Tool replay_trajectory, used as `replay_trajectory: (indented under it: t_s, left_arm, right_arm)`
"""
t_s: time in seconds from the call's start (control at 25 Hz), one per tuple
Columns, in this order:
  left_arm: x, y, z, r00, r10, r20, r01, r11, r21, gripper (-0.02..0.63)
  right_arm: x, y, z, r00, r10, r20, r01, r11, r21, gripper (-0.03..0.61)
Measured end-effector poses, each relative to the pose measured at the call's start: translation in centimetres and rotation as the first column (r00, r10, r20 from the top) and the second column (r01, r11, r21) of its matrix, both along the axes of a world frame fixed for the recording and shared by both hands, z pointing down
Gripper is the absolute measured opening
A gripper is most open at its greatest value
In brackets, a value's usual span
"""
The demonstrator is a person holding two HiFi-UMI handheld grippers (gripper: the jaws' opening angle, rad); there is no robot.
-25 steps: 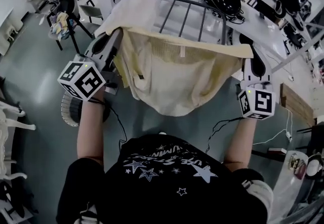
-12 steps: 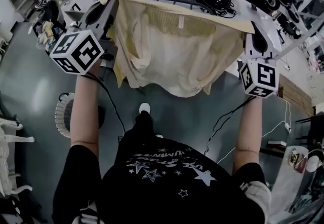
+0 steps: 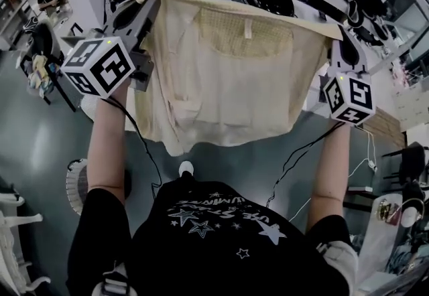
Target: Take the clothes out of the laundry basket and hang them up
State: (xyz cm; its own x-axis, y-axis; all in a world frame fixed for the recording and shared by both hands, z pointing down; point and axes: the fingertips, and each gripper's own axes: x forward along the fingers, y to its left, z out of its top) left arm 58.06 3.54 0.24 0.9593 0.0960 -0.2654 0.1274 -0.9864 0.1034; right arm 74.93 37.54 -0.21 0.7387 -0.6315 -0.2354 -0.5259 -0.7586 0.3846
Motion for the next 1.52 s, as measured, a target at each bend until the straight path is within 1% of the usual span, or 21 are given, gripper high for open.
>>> replay_trajectory:
  t_s: [0.12, 0.28, 0.4, 0.48, 0.6, 0.8, 1.0, 1.16, 1.36, 1.44, 1.52]
  left_arm:
    - [2.9, -3.0, -0.7, 1.000, 0.009, -0.014, -0.009, 1.000, -0.021, 0.029]
    - [5.5, -6.1, -2.4, 0.998, 0.043, -0.044, -0.044, 0.999, -0.019, 0.029]
    - [6.7, -8.3, -3.1, 0.998, 0.047, -0.044, -0.047, 0.999, -0.014, 0.029]
    - [7.9, -9.4, -2.9, 0.998, 0.054, -0.032, -0.055, 0.998, -0.025, 0.029]
    - [10.0, -10.4, -1.5, 0.998, 0.059, 0.009, -0.059, 0.998, -0.034, 0.029]
    - [13.5, -11.2, 2.0, 0.995, 0.056, 0.086, -0.055, 0.998, -0.018, 0.029]
    - [16.9, -11.8, 5.1, 0.989, 0.026, 0.148, -0.021, 0.999, -0.032, 0.029]
    - [20.2, -13.1, 6.9, 0.979, -0.039, 0.201, 0.045, 0.999, -0.026, 0.029]
    - [24.7, -14.8, 8.2, 0.965, -0.073, 0.252, 0.078, 0.997, -0.010, 0.029]
    - [26.7, -15.4, 9.1, 0.956, -0.084, 0.281, 0.091, 0.996, -0.012, 0.029]
    - [28.6, -16.2, 10.9, 0.940, -0.107, 0.325, 0.117, 0.993, -0.012, 0.029]
  right_arm:
    - [2.3, -2.7, -0.9, 1.000, 0.016, -0.015, -0.016, 1.000, 0.009, 0.018]
    - [4.5, -5.8, -2.6, 0.998, 0.029, -0.052, -0.030, 1.000, -0.007, 0.018]
    - [5.2, -7.7, -3.8, 0.996, 0.042, -0.077, -0.045, 0.999, -0.029, 0.019]
    - [5.8, -8.7, -3.9, 0.996, 0.055, -0.072, -0.058, 0.998, -0.039, 0.020]
    - [7.0, -9.4, -2.4, 0.997, 0.071, -0.027, -0.073, 0.996, -0.045, 0.020]
    - [9.4, -9.7, 1.6, 0.993, 0.112, 0.028, -0.108, 0.988, -0.110, 0.020]
    - [12.3, -10.2, 4.8, 0.991, 0.109, 0.073, -0.098, 0.984, -0.148, 0.020]
    - [16.0, -11.3, 6.3, 0.991, 0.094, 0.094, -0.077, 0.983, -0.164, 0.020]
    - [21.6, -13.8, 7.1, 0.990, 0.061, 0.123, -0.040, 0.986, -0.164, 0.020]
    - [24.3, -14.9, 7.8, 0.987, 0.050, 0.150, -0.023, 0.984, -0.175, 0.020]
    - [26.9, -16.0, 9.3, 0.979, 0.040, 0.198, 0.000, 0.981, -0.196, 0.020]
